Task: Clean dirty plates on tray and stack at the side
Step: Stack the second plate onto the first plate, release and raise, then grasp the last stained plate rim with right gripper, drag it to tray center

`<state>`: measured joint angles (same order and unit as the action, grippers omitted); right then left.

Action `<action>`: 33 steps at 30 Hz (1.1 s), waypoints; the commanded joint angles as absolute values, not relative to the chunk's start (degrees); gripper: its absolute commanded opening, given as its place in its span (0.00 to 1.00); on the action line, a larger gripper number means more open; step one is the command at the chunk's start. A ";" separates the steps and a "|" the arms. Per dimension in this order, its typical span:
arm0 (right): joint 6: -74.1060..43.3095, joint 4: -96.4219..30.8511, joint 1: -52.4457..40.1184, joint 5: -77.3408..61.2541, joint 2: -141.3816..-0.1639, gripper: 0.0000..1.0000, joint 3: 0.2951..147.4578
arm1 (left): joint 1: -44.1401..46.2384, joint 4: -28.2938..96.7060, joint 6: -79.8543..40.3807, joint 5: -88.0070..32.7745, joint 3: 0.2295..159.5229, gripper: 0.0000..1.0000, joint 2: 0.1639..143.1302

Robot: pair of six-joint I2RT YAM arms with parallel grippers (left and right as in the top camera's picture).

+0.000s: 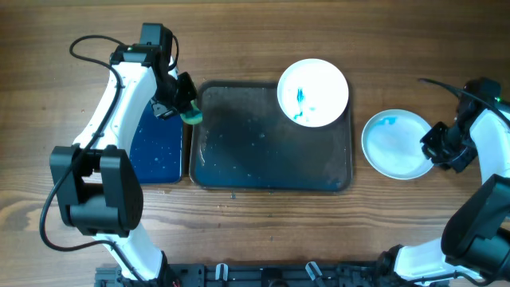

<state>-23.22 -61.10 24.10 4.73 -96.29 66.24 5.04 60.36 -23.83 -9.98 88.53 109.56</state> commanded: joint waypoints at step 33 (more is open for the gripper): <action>-4.99 -30.26 -5.63 -2.72 -112.77 0.46 76.18 | 11.90 58.04 -24.47 -10.17 89.47 0.04 109.51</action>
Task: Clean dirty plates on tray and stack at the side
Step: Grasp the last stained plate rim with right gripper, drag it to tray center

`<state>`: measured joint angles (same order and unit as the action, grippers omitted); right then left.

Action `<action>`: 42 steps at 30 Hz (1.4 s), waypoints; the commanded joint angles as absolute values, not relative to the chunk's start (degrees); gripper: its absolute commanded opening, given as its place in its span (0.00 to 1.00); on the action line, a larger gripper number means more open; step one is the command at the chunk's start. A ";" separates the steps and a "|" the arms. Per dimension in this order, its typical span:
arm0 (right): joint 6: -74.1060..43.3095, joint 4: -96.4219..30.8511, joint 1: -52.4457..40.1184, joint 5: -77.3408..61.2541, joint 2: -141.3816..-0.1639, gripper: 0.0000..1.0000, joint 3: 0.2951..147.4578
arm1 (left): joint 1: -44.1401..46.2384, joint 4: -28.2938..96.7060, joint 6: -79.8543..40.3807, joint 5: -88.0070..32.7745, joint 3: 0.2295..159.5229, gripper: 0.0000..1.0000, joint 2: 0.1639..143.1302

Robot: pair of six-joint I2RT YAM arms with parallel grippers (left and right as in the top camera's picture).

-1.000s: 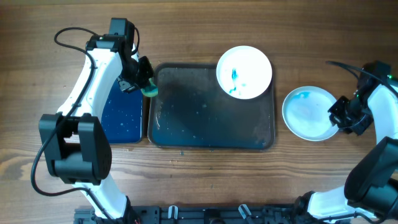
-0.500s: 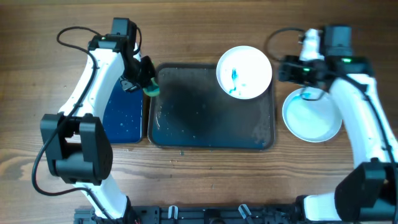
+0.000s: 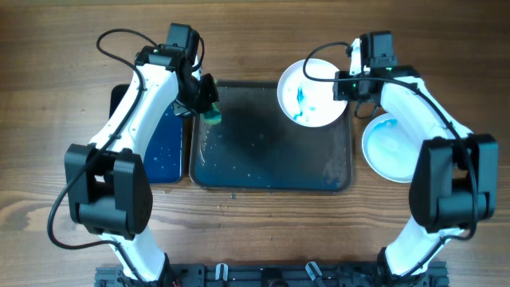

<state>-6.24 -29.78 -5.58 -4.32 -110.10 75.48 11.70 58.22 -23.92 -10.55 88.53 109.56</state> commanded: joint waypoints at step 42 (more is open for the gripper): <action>-34.61 -44.38 -23.14 -12.51 -109.45 0.05 75.22 | 11.90 58.54 -24.47 -9.80 89.47 0.04 109.51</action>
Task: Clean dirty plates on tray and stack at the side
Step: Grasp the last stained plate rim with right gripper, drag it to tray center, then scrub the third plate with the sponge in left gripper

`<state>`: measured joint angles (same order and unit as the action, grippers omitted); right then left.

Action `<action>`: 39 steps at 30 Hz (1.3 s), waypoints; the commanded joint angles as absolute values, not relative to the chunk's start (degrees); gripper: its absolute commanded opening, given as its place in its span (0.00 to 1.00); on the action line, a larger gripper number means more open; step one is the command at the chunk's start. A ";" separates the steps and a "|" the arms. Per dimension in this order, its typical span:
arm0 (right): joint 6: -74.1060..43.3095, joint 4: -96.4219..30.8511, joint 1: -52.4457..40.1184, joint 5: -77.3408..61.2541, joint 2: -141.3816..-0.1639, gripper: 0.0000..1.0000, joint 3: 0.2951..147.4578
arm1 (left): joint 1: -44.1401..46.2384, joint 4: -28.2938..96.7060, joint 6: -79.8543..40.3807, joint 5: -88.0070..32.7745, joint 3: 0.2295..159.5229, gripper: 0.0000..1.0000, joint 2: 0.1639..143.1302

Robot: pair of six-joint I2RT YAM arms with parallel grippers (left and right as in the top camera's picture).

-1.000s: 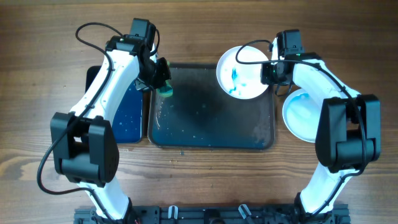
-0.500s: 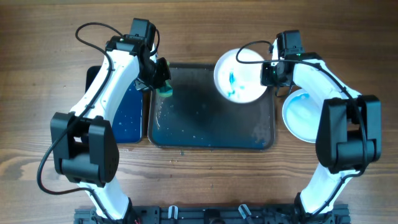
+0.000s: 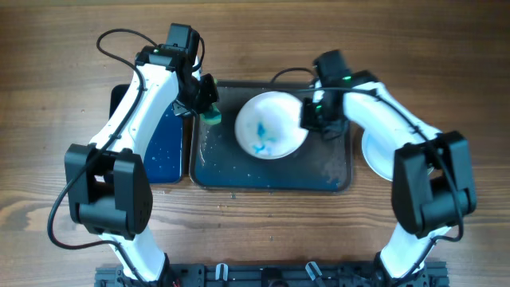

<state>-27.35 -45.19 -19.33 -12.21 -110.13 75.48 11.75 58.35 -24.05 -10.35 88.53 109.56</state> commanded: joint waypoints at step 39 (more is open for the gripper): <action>-39.05 -41.65 -25.82 -10.70 -116.79 0.04 74.50 | 16.84 49.71 -25.96 -11.09 80.07 0.04 109.62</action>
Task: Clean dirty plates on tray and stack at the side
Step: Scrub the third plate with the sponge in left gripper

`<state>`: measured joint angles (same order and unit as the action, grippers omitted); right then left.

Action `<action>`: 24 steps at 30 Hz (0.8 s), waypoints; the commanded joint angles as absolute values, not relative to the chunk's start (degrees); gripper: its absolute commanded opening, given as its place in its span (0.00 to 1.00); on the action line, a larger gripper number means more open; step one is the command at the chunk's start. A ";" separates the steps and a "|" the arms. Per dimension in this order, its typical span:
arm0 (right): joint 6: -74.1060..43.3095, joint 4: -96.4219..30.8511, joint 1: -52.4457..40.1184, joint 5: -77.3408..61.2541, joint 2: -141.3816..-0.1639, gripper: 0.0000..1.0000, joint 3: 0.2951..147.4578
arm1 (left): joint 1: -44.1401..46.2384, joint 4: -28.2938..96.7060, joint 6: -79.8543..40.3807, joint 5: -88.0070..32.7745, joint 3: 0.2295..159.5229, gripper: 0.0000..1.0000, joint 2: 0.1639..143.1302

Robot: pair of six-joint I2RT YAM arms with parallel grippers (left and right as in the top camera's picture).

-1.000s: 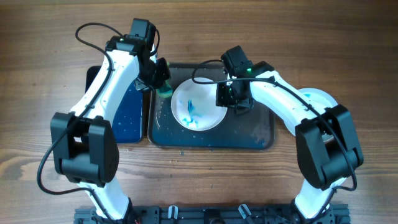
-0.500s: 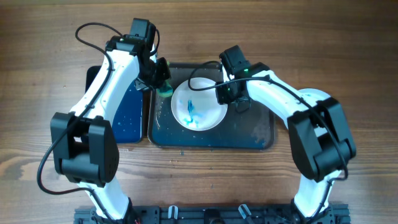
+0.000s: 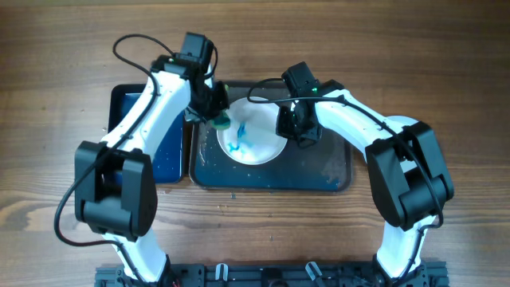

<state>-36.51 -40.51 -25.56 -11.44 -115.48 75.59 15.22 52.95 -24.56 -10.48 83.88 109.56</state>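
A white plate (image 3: 253, 145) smeared with blue lies in the left half of the dark tray (image 3: 319, 163). My left gripper (image 3: 217, 118) is shut on a green sponge (image 3: 221, 123), which rests at the plate's upper left rim. My right gripper (image 3: 288, 131) is at the plate's right rim and appears shut on it. A second white plate (image 3: 409, 124) lies on the table right of the tray, mostly hidden under my right arm.
A blue basin (image 3: 151, 151) speckled with droplets lies directly left of the tray, under my left arm. Water drops dot the tray floor. Bare wooden table surrounds everything.
The plate has shifted further left in the tray with my right gripper at its rim. My left gripper has brought the sponge from the tray's top left corner onto the plate's rim.
At first the stained plate sat at the tray's top right corner, the right gripper by the side plate, the sponge near the basin. Then the right gripper reached the stained plate. Later the plate was mid-tray. Now it lies left, with the sponge on it.
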 commanded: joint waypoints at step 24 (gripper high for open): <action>-32.62 -41.60 -25.87 -12.53 -116.79 0.04 74.50 | 21.43 39.81 -9.98 -21.74 73.19 0.04 116.71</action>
<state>-33.71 -41.06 -25.56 -12.47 -115.48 75.59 21.74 41.58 -6.70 -27.62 73.60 115.83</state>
